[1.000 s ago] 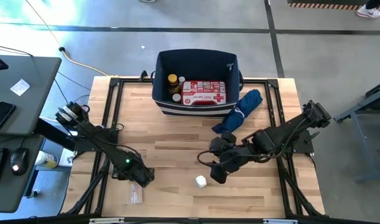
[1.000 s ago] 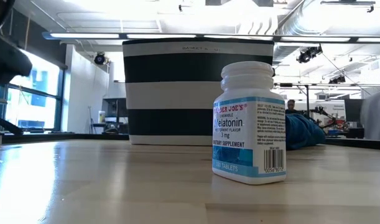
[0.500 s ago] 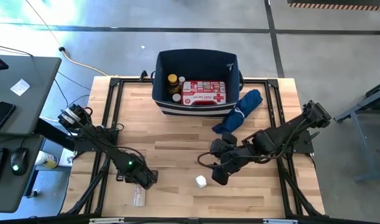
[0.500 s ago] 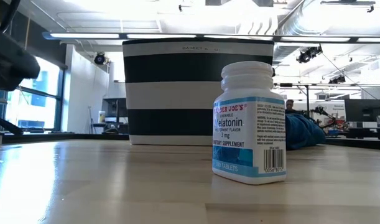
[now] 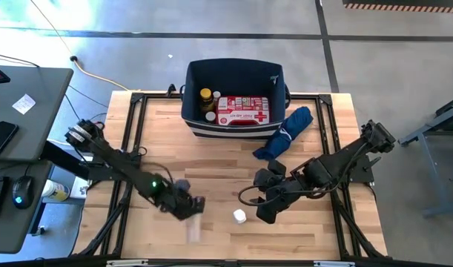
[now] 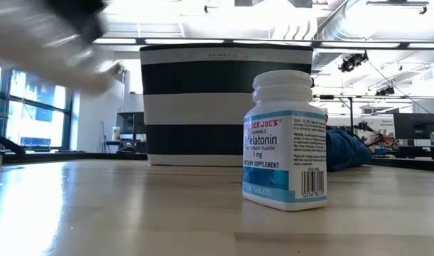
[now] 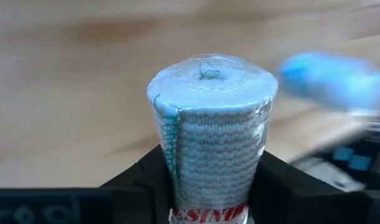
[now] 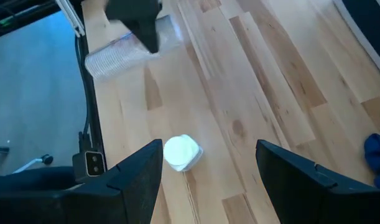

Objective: Pick & place medical supplies in basket/bin
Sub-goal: Put the rolled white bandage into the blue bin

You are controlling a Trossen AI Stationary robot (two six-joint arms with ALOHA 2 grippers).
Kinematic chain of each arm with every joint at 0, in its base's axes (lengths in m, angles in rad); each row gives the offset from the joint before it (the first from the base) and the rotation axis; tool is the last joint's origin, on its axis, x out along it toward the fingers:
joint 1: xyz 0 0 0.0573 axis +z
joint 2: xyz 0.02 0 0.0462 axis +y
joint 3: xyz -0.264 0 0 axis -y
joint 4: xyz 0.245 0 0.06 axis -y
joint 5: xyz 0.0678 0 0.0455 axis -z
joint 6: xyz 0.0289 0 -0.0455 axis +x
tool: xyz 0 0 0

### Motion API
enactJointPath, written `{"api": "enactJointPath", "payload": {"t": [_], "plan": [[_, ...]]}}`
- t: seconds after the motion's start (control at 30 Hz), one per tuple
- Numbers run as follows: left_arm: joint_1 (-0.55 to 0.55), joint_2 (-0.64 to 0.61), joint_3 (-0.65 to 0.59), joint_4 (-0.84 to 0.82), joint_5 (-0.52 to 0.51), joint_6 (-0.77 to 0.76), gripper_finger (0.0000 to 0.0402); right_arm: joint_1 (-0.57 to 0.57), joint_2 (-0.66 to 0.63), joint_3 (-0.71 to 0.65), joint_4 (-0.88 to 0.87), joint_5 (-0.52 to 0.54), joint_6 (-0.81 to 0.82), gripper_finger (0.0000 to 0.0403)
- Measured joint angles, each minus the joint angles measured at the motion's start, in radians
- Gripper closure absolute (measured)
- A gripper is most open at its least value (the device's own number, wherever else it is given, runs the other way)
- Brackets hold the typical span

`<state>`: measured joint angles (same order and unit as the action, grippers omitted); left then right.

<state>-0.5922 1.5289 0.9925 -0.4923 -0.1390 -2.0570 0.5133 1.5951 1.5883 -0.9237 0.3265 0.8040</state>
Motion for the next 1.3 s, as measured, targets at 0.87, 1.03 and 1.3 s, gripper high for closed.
{"api": "enactJointPath", "payload": {"t": [0.87, 1.03, 1.3], "plan": [[0.936, -0.124, 0.611, -0.112, 0.018, 1.407, 0.0202, -0.187, -0.151, 0.000, -0.072, 0.314, 0.157, 0.0155], [1.112, -0.063, 0.611, -0.211, 0.139, 1.463, 0.0202, -0.289, -0.151, 0.000, -0.010, 0.266, 0.102, 0.0155], [1.209, 0.089, 0.611, -0.286, 0.283, 1.534, 0.0202, -0.410, -0.151, 0.000, 0.035, 0.151, 0.049, 0.0155]]}}
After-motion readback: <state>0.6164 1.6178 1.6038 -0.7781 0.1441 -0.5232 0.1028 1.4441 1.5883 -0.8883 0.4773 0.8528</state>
